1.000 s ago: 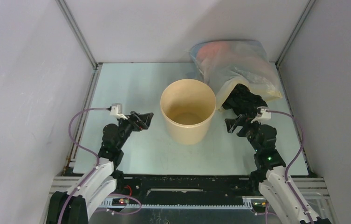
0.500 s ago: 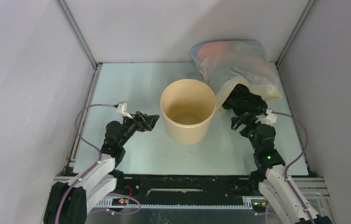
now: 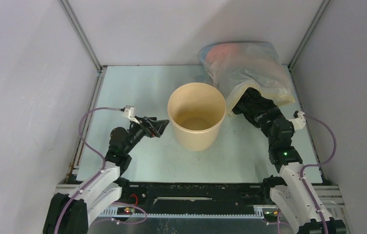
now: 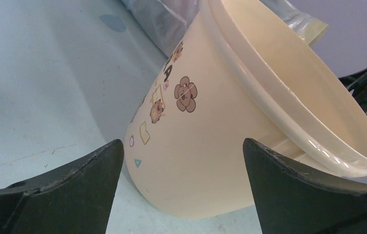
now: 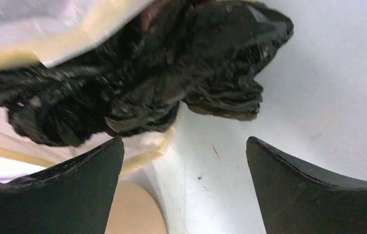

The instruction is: Put the trash bags into the trash bin

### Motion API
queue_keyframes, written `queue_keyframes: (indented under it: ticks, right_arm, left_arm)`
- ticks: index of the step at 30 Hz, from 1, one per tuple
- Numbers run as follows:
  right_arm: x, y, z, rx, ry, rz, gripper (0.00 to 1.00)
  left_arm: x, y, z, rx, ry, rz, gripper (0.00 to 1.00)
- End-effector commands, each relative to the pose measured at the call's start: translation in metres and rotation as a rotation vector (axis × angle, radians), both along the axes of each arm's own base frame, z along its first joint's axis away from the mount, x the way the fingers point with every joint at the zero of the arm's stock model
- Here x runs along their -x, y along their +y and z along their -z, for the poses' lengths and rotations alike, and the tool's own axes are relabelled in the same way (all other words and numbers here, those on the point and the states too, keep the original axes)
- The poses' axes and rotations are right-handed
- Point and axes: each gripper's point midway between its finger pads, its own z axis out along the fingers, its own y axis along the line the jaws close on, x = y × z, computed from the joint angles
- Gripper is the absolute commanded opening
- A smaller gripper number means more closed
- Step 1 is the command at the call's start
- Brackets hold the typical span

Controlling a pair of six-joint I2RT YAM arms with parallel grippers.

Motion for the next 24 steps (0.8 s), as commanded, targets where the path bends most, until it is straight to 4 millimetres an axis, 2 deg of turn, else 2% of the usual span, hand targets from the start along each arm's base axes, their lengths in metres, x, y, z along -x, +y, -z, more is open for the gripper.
queue_keyframes:
  ticks: [1,9,12,14,15,16,18,21,23,24]
  right_arm:
    - [-0.019,-0.013,-0.045,-0.083,-0.105,0.095,0.99]
    - [-0.040,-0.030,-0.027,-0.203,-0.062,0.181,0.90]
    - [-0.051,-0.032,-0.028,-0.213,-0.085,0.168,0.75]
    - [-0.055,-0.035,-0.030,-0.222,-0.091,0.167,0.69]
    - [-0.056,-0.035,-0.032,-0.221,-0.095,0.162,0.63]
    - [-0.057,-0.036,-0.036,-0.220,-0.108,0.158,0.56]
    - [-0.056,-0.040,-0.047,-0.215,-0.145,0.177,0.51]
    - [-0.054,-0.045,-0.062,-0.200,-0.199,0.196,0.49]
    - [-0.053,-0.046,-0.062,-0.201,-0.197,0.198,0.58]
    - [-0.052,-0.046,-0.059,-0.203,-0.186,0.197,0.63]
  left_arm:
    - [0.000,-0.001,-0.028,0.019,-0.092,-0.001,1.00]
    - [0.011,0.004,-0.052,0.108,-0.121,-0.034,1.00]
    - [0.012,0.008,-0.067,0.165,-0.063,-0.067,1.00]
    - [0.011,0.014,-0.075,0.187,-0.031,-0.106,1.00]
    - [0.010,0.016,-0.080,0.190,-0.013,-0.128,1.00]
    - [0.009,0.018,-0.082,0.188,0.017,-0.142,1.00]
    - [0.007,0.016,-0.087,0.169,0.066,-0.145,1.00]
    - [0.001,0.006,-0.087,0.140,0.145,-0.136,1.00]
    - [-0.001,0.001,-0.087,0.118,0.194,-0.136,1.00]
    - [-0.001,-0.002,-0.093,0.116,0.193,-0.131,1.00]
